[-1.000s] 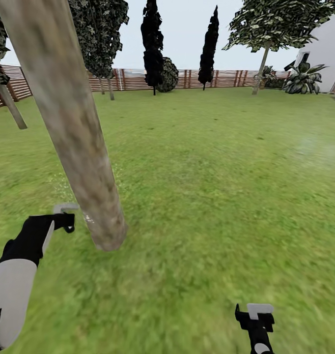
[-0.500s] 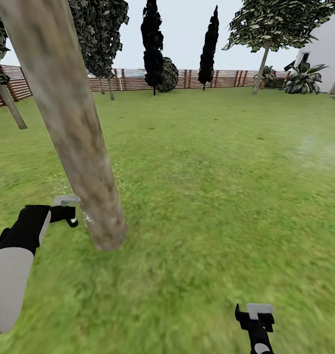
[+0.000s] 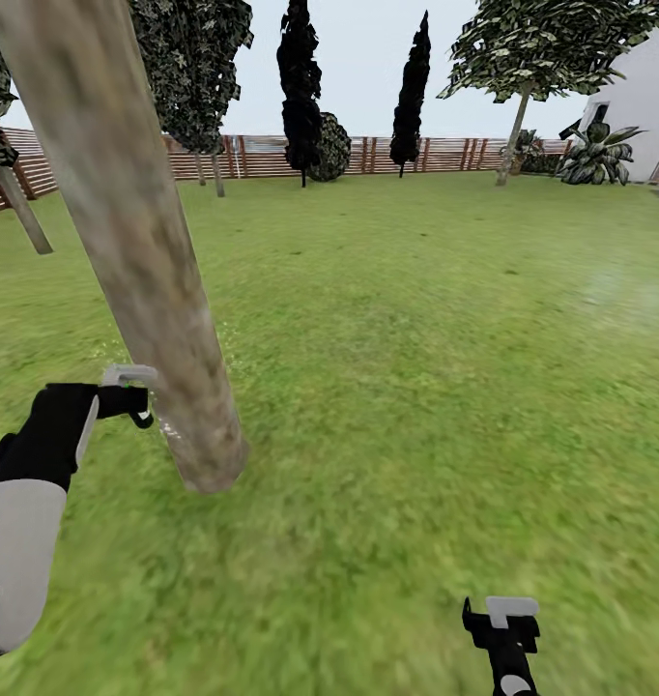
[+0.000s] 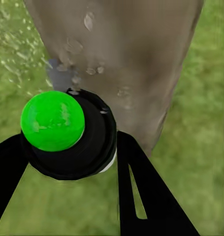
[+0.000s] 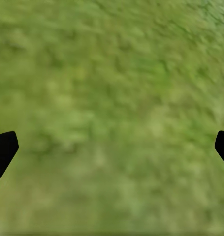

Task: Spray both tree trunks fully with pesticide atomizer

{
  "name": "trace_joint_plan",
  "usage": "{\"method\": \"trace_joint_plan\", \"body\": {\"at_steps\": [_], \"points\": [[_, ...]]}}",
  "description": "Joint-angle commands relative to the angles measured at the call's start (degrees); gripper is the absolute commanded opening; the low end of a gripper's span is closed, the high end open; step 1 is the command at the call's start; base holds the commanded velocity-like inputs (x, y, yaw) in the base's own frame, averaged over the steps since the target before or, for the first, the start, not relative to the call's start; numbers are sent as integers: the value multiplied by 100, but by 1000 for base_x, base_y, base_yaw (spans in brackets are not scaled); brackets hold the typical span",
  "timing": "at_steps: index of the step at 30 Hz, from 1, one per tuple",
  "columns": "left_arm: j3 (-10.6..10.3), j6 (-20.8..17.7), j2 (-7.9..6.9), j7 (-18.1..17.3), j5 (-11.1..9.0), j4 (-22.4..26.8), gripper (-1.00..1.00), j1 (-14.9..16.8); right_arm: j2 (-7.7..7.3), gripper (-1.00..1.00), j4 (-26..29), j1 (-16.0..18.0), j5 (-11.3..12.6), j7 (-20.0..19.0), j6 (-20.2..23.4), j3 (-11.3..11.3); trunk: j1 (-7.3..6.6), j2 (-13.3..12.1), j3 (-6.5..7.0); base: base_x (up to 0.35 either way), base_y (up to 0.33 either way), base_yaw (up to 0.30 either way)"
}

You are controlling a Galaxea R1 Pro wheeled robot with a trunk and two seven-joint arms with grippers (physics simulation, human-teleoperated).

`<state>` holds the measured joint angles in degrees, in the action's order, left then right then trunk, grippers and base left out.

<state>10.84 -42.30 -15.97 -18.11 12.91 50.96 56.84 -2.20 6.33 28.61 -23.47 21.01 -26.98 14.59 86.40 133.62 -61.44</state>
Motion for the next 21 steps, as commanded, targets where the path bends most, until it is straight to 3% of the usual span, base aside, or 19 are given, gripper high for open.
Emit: {"method": "trace_joint_plan", "body": {"at_steps": [1, 8, 13, 18, 21], "points": [[-2, -30, 11, 0, 11, 59, -100, -31, 0, 100, 0, 1, 0, 0, 0, 0, 0, 0, 0, 0, 0, 0], [0, -31, 13, 0, 17, 90, -100, -85, 0, 100, 0, -1, 0, 0, 0, 0, 0, 0, 0, 0, -218, 0], [0, 8, -9, -6, 30, 31, -100, -111, 0, 100, 0, -1, 0, 0, 0, 0, 0, 0, 0, -216, -188, 0], [3, 45, 11, 40, 11, -10, -100, -606, 0, 100, 0, -2, 0, 0, 0, 0, 0, 0, 0, -157, -59, 0], [10, 57, 74, 58, 20, -15, -100, -726, 0, 100, 0, -1, 0, 0, 0, 0, 0, 0, 0, -6, -2, 0]]}}
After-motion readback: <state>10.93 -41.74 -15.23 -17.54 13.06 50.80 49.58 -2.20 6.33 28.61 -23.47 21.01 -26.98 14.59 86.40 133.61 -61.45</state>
